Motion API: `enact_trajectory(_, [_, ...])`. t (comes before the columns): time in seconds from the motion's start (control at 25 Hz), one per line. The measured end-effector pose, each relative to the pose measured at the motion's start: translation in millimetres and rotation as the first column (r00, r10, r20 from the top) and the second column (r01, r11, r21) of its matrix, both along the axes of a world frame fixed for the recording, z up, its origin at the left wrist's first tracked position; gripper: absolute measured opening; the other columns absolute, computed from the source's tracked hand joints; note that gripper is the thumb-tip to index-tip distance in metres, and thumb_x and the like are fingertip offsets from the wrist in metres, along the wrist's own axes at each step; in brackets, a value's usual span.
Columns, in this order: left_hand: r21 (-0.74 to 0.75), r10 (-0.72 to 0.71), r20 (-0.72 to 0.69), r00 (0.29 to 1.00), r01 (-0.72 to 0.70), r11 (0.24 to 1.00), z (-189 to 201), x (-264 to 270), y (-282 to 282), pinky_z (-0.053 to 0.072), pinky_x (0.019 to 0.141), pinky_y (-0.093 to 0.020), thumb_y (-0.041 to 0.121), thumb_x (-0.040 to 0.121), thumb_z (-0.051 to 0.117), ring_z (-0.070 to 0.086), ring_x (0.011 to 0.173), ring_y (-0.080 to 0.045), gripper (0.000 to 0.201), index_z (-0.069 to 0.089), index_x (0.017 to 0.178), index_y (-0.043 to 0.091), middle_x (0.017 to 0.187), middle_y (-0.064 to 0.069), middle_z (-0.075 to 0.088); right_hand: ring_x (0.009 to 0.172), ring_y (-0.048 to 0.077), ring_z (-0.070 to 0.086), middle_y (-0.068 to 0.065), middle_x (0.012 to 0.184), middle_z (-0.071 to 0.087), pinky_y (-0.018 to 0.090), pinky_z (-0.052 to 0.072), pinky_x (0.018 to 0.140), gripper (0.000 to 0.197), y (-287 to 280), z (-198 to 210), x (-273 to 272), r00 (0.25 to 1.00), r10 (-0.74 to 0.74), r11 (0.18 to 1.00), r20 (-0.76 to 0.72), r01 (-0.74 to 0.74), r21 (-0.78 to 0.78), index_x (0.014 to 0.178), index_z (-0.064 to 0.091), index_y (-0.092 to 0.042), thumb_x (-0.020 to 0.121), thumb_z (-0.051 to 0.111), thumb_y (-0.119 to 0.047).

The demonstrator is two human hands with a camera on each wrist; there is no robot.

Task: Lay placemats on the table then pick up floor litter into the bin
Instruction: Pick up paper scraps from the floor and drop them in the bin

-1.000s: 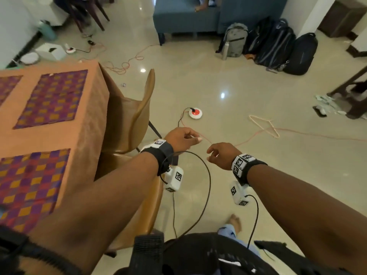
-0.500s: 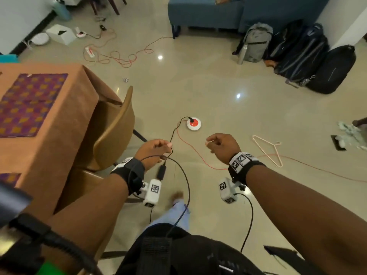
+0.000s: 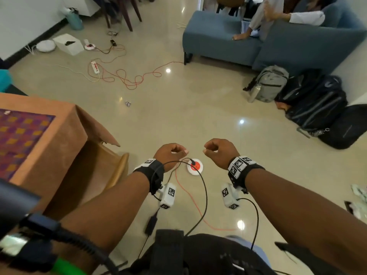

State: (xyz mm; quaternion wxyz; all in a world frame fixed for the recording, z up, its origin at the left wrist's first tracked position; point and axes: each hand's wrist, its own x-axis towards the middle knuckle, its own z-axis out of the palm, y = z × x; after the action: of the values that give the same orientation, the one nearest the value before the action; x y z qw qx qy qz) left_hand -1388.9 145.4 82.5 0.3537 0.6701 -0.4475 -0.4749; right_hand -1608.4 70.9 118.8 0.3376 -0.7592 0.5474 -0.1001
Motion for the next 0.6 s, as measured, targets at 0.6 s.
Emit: enact_trajectory(0.6, [0.029, 0.47, 0.075, 0.88, -0.473, 0.881, -8.0, 113.8, -305.6, 0.06, 0.081, -0.047, 0.031, 0.09, 0.073, 0.062, 0.074, -0.018, 0.019, 0.073, 0.096, 0.014, 0.084, -0.002, 0.068, 0.09, 0.009, 0.063, -0.01, 0.092, 0.069, 0.025, 0.048, 0.086, 0.008, -414.1, -39.3, 168.2, 0.831, 0.556, 0.831, 0.027, -0.556, -0.004, 0.095, 0.071, -0.024, 0.089, 0.068, -0.029])
